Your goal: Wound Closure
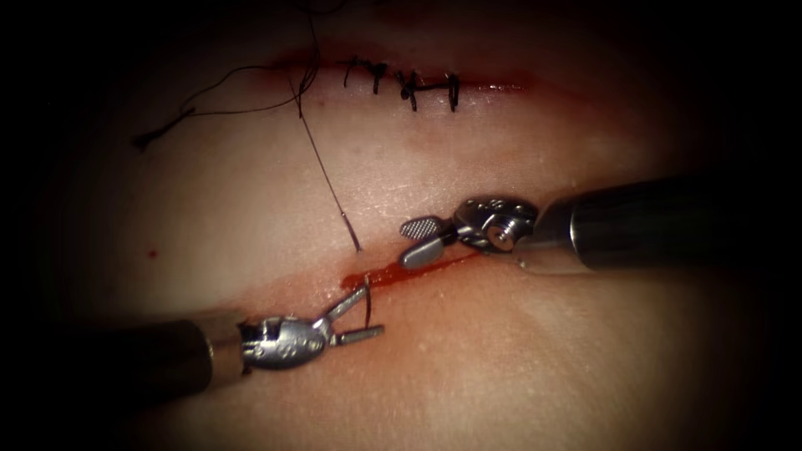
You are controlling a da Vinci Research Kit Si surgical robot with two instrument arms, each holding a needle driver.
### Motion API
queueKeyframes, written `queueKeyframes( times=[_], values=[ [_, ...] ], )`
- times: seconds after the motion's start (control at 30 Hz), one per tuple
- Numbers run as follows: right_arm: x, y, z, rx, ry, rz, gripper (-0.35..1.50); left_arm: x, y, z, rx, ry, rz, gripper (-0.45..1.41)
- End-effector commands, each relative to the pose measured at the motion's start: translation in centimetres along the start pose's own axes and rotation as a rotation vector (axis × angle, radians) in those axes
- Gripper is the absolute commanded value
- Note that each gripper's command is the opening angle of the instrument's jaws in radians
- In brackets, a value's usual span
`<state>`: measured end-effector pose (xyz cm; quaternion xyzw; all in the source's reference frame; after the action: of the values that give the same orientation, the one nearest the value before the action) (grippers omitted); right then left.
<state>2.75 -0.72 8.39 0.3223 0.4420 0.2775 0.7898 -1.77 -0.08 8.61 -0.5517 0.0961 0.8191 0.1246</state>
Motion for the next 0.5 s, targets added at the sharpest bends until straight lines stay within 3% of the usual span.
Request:
queueKeyframes(
  times=[0.03,0.4,0.5],
  values=[
    [-0.06,-0.01,0.13,0.007,-0.001,0.000,1.13,-0.06,0.06,0.08,-0.001,0.001,-0.002,0.46],
    [-0.07,0.00,0.15,0.012,0.001,-0.001,1.11,0.01,0.10,0.21,-0.003,0.003,0.007,0.37],
    [-0.08,0.00,0.14,0.015,0.000,-0.002,1.11,0.01,0.10,0.19,-0.004,0.004,0.007,0.24]
  ],
)
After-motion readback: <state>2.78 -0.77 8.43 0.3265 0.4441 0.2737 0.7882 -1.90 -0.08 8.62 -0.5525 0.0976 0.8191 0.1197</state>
